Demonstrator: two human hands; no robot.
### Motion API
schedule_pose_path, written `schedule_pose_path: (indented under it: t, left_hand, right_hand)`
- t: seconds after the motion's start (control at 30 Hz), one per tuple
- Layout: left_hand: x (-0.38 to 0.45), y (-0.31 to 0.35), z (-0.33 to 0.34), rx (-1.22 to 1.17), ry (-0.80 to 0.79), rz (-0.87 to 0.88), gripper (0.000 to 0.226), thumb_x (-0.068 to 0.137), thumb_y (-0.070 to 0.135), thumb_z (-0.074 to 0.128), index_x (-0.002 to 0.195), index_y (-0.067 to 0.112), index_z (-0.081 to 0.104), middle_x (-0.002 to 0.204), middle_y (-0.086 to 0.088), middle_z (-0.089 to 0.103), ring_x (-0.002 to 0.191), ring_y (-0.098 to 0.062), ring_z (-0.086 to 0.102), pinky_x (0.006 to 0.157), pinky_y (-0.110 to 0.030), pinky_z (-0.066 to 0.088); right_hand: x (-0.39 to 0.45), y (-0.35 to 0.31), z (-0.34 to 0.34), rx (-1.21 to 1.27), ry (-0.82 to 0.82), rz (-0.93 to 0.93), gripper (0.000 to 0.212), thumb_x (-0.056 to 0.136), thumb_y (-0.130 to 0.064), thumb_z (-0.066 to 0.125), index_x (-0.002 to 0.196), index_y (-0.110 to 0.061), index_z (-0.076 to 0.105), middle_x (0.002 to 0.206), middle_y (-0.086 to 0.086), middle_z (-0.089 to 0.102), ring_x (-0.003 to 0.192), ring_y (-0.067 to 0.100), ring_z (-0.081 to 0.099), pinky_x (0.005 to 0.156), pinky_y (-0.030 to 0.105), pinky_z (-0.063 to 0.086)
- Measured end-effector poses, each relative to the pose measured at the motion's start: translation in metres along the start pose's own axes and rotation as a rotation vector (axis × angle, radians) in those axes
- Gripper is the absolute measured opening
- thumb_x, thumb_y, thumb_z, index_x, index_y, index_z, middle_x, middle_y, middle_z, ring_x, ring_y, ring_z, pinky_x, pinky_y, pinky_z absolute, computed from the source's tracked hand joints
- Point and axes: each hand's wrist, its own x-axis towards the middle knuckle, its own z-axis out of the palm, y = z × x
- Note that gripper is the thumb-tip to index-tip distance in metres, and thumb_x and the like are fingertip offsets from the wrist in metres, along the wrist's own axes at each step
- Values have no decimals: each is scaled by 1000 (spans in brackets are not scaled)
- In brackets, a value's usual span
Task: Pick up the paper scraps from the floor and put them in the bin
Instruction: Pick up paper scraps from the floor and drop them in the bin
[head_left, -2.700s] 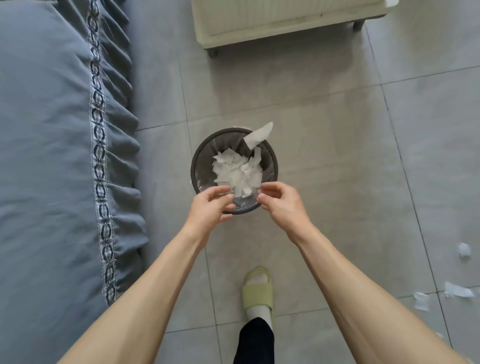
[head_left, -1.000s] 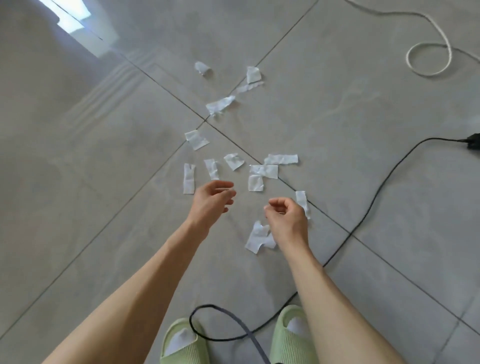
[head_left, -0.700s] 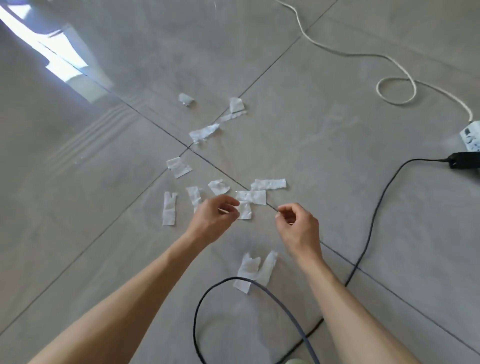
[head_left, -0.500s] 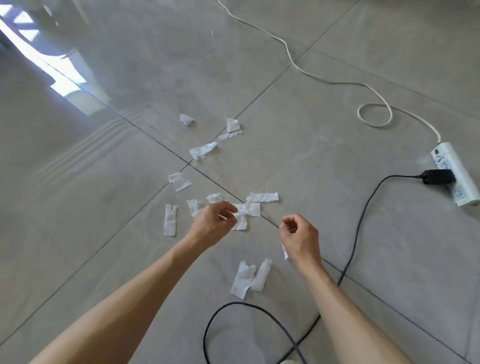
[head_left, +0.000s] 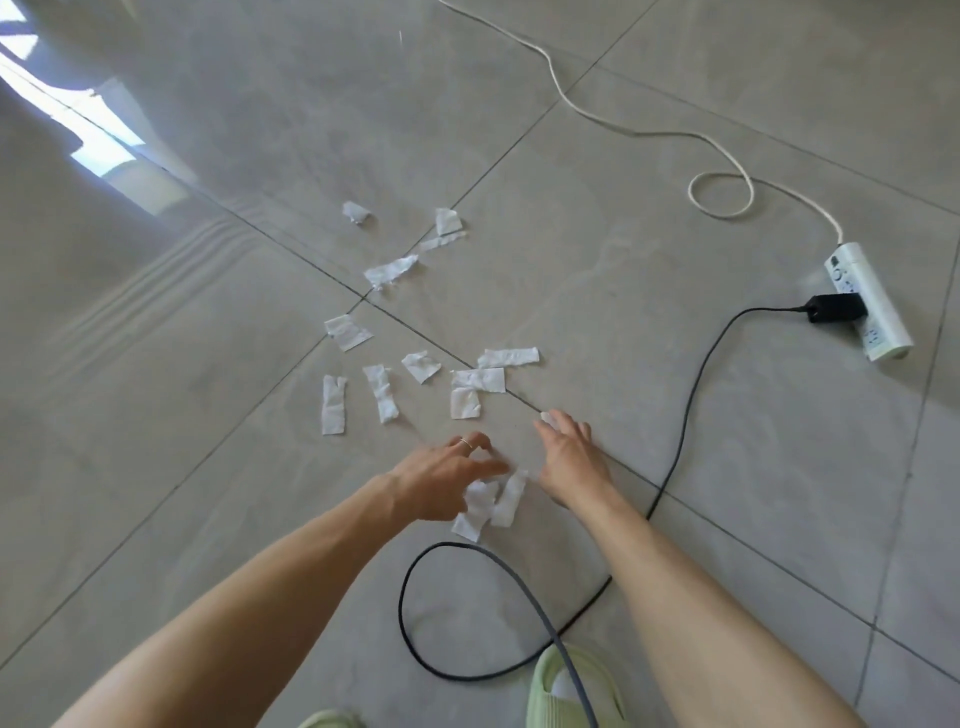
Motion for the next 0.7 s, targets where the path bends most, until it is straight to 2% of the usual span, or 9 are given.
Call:
schedule_pose_path:
  t: [0.1, 0.17, 0.23, 0.3, 0.37, 0.43, 0.53, 0.7]
  left_hand:
    - [6, 2, 1, 155, -47, 108, 81, 85, 17, 65, 146, 46, 20, 148, -2, 24, 115, -23, 49, 73, -38, 55]
    - [11, 5, -1, 206, -76, 178, 79, 88, 22, 65, 146, 47, 18, 149, -4, 23, 116, -23, 48, 71, -37, 54]
    - [16, 9, -2, 227, -94, 229, 69, 91, 22, 62, 144, 47, 26, 149, -2, 24, 119, -21, 47, 68, -32, 52]
    - [19, 11, -2, 210, -70, 256, 53, 93, 22, 59, 138, 43, 41, 145, 2, 30, 119, -18, 48, 67, -27, 47]
    - [21, 10, -2, 160, -15, 258, 38, 94, 23, 58, 129, 37, 56, 137, 2, 41, 114, -18, 53, 71, -28, 46]
    - [22, 7, -1, 105, 37, 249, 28, 92, 23, 60, 118, 31, 66, 126, 1, 51, 104, -20, 59, 74, -32, 51]
    - [20, 5, 7, 43, 122, 173, 18, 89, 22, 61, 103, 24, 71, 111, 1, 57, 92, -22, 61, 69, -33, 51]
    - [15, -13, 4, -200, 371, -57, 13, 83, 16, 63, 94, 10, 68, 109, -2, 62, 93, -25, 62, 70, -35, 53]
  right_hand:
    - [0, 1, 3, 7, 50, 3, 37, 87, -2, 50, 123, -8, 49, 128, 10, 42, 114, 31, 43, 87, 35, 44]
    - [0, 1, 2, 31, 59, 18, 31, 86, 4, 44, 115, -4, 51, 120, 14, 44, 110, 33, 47, 86, 35, 44]
    - [-2, 3, 1, 55, 61, 35, 26, 85, 4, 43, 108, -2, 54, 116, 16, 47, 105, 35, 52, 85, 36, 43]
    - [-4, 4, 2, 80, 60, 42, 22, 85, 3, 45, 103, -1, 56, 112, 16, 50, 99, 36, 56, 82, 37, 45]
    - [-5, 5, 2, 116, 67, 31, 22, 84, 4, 45, 100, 0, 59, 110, 17, 53, 96, 36, 58, 81, 37, 47]
    - [-5, 3, 2, 147, 68, 14, 24, 84, 3, 46, 100, -1, 62, 111, 16, 55, 98, 35, 59, 82, 36, 48]
    - [-3, 1, 1, 185, 76, -2, 24, 83, 2, 48, 100, -3, 64, 111, 14, 57, 99, 33, 59, 82, 34, 48]
    - [11, -4, -10, 213, 120, -37, 24, 81, 0, 47, 94, -5, 67, 102, 13, 60, 94, 31, 60, 78, 33, 50]
